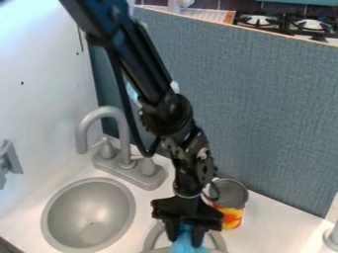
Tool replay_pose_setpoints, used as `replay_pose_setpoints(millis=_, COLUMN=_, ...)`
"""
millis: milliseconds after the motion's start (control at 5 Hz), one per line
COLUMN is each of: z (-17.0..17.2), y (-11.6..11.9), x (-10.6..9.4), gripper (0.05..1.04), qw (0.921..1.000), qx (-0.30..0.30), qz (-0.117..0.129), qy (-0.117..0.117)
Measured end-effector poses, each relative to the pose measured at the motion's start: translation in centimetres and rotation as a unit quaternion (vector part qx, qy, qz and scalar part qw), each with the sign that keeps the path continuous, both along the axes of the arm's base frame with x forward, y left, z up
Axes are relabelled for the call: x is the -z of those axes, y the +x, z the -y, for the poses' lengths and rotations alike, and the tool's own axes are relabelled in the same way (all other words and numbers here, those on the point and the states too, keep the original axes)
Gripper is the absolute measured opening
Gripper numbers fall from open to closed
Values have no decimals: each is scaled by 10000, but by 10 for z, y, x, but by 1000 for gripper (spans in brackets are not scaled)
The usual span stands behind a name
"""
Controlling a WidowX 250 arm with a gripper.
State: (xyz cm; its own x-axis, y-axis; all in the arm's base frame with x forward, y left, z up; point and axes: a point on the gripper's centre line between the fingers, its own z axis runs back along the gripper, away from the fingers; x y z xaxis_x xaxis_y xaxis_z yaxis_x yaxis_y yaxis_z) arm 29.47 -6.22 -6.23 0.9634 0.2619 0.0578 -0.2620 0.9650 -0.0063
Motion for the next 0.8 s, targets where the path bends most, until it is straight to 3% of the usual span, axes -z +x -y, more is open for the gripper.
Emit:
replay_pose_setpoints(millis=200, z=-1, y=-19, x=-34, gripper=425, qw=9991, qx=29, qz=429, qy=-66)
replay_pose_setpoints(millis=400, z=-5, y=-46, x=-32, gripper=375, qw=9996, qx=92, qz=266, qy=-75)
replay_pose_setpoints(millis=600, z=-23, y=-73, x=-24, gripper=351, qw=9992, qx=-68, qz=-251, qy=307)
replay_pose_setpoints(millis=800, z=-40, y=-87, x=-20, gripper=349, qw=9972, qx=-449, qz=-457, qy=386)
